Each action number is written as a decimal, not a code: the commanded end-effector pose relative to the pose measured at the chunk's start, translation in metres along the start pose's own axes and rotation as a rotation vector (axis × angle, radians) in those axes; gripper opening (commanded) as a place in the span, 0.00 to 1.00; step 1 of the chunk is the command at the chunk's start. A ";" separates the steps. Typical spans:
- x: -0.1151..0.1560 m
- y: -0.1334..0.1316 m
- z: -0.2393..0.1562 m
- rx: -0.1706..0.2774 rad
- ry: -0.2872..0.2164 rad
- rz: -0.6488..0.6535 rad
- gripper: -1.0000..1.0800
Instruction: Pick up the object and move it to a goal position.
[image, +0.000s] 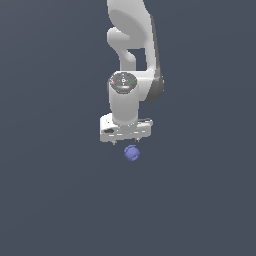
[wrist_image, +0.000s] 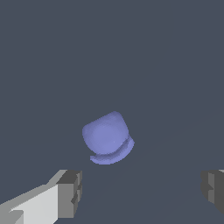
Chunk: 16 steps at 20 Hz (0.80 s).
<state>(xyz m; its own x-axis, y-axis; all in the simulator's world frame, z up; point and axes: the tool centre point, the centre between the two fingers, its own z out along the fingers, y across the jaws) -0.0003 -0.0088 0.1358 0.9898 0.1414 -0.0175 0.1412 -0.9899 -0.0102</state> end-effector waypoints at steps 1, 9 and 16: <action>0.001 -0.004 0.008 -0.004 0.002 -0.071 0.96; 0.005 -0.017 0.032 -0.012 0.009 -0.306 0.96; 0.007 -0.024 0.043 -0.014 0.013 -0.423 0.96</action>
<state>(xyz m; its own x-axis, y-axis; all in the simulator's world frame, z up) 0.0022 0.0147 0.0945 0.8563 0.5165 -0.0030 0.5165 -0.8563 -0.0011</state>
